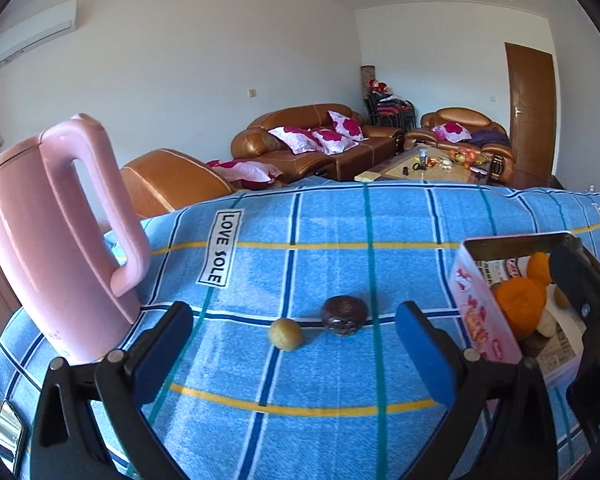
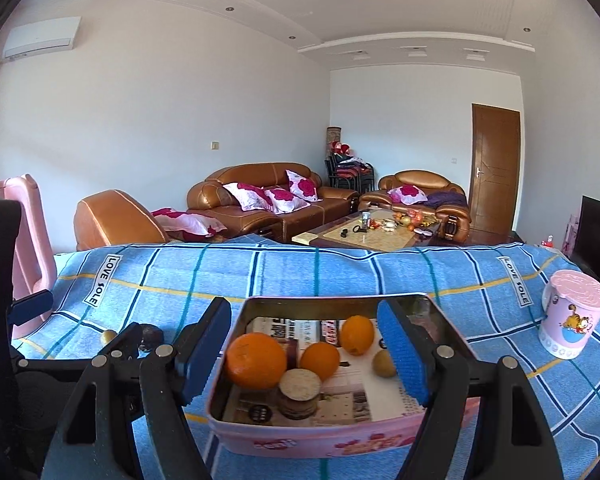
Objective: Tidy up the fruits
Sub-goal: 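Grasp the dark brown fruit with the right tool while the left tool approaches the small yellow-brown fruit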
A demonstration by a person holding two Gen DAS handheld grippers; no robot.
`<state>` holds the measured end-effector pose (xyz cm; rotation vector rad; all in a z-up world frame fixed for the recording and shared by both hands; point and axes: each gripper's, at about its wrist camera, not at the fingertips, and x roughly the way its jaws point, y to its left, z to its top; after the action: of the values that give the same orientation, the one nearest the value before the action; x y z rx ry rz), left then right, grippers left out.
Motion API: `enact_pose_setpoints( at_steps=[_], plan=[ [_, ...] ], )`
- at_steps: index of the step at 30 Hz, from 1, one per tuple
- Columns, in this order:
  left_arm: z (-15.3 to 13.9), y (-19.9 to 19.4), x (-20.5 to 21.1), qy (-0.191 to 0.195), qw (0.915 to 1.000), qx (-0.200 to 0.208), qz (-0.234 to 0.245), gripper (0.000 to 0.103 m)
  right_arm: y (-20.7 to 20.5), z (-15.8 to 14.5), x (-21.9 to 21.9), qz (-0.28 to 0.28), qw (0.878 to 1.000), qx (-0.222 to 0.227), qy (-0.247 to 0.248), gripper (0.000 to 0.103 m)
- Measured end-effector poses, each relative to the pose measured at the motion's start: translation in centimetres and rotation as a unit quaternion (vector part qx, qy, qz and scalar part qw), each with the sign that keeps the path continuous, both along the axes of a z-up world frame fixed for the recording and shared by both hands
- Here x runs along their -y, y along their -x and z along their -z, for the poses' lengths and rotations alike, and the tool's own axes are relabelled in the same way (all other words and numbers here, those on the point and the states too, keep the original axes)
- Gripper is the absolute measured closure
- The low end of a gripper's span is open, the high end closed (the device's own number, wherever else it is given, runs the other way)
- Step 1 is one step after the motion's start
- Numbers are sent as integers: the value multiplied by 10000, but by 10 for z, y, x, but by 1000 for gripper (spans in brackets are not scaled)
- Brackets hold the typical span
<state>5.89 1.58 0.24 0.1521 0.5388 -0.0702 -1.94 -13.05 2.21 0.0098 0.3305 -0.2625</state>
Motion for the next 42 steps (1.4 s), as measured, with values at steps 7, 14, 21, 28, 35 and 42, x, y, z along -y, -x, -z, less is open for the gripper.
enact_pose_setpoints(
  at_steps=[7,14,21,28,35,42],
  plan=[
    [7,-25,-40,-424,9955,-148,-834,0,-31,4,-36,-400,9988,-275,38,26],
    [21,-47,-99,175,9840,-833,-1567,0,-79,18,-61,-759,9913,-1067,97,26],
    [30,-46,-104,65,9789,-1072,-1738,0,-124,38,-89,-1583,9691,-1891,46,35],
    [32,-49,-99,-74,9795,-1132,-1666,0,-160,62,-93,-1732,9455,-2726,-425,54],
    [28,-54,-95,6,9844,-999,-1447,1,-143,58,-90,-1727,9500,-2565,-439,63],
    [23,-53,-75,227,9922,-970,-749,6,-67,27,-74,-1443,9802,-1351,-112,63]
  ],
)
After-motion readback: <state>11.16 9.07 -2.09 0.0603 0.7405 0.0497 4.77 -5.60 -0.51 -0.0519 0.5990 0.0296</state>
